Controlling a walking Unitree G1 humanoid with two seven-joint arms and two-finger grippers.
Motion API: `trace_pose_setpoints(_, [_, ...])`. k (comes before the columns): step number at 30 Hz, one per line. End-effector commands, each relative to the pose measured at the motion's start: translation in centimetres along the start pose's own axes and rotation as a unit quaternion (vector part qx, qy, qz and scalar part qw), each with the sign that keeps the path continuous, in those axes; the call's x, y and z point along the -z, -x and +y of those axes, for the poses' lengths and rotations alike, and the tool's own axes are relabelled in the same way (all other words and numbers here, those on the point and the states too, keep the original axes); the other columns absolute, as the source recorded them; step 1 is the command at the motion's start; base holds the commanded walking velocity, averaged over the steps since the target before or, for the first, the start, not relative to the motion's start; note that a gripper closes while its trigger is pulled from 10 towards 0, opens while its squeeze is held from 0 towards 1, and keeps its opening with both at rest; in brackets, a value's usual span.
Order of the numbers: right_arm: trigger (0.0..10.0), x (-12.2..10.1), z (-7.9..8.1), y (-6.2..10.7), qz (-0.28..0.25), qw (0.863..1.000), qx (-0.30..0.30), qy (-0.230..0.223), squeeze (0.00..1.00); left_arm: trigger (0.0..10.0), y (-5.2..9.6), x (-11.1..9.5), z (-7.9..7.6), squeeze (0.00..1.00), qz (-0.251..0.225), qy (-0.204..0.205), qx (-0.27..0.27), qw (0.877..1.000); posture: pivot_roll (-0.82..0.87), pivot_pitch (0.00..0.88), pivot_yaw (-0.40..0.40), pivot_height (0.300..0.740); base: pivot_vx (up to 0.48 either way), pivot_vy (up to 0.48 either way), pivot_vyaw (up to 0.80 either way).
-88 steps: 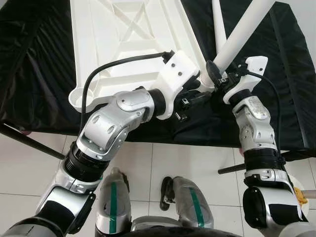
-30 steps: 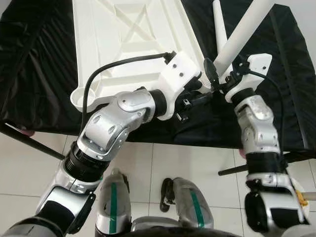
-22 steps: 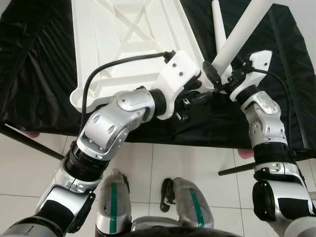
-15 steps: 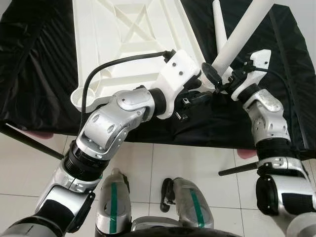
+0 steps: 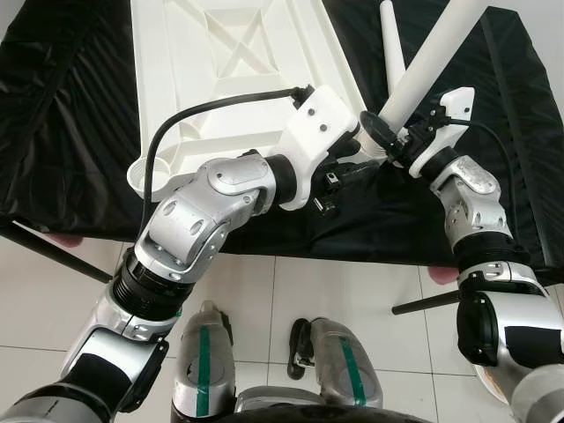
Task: Building children table
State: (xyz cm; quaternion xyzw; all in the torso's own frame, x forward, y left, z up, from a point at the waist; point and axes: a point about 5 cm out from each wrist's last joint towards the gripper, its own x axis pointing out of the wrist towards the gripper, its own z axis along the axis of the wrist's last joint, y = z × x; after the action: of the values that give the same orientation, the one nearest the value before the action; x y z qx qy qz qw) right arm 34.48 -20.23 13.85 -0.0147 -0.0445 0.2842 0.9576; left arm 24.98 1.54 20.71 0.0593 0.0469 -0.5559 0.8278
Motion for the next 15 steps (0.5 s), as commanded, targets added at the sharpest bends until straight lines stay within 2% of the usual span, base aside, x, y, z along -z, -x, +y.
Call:
trace_pose_setpoints(1, [0.0, -0.06, -0.35, 0.25, -0.002, 1.0, -0.003, 0.0, 0.0, 10.0, -0.11, -0.15, -0.34, 0.0, 0.004, -0.003, 0.022, 1.0, 0.04, 0.025, -0.024, 0.74, 0.0, 0.0, 0.0])
trace_pose_setpoints(10, [0.0, 0.28, -0.32, 0.51, 0.001, 1.0, -0.013, 0.001, 0.0, 10.0, -0.17, -0.16, -0.32, 0.0, 0.004, -0.002, 0.022, 1.0, 0.04, 0.021, -0.027, 0.74, 0.0, 0.0, 0.0])
trace_pose_setpoints(11, [10.0, 0.35, -0.28, 0.47, 0.004, 1.0, -0.011, 0.002, 0.0, 10.0, -0.2, -0.18, -0.33, 0.0, 0.004, -0.002, 0.023, 1.0, 0.04, 0.022, -0.028, 0.74, 0.0, 0.0, 0.0])
trace_pose_setpoints(15, [10.0, 0.38, -0.23, 0.42, 0.003, 1.0, -0.003, -0.003, 0.0, 10.0, -0.2, -0.18, -0.35, 0.0, 0.004, -0.002, 0.023, 1.0, 0.04, 0.023, -0.032, 0.74, 0.0, 0.0, 0.0])
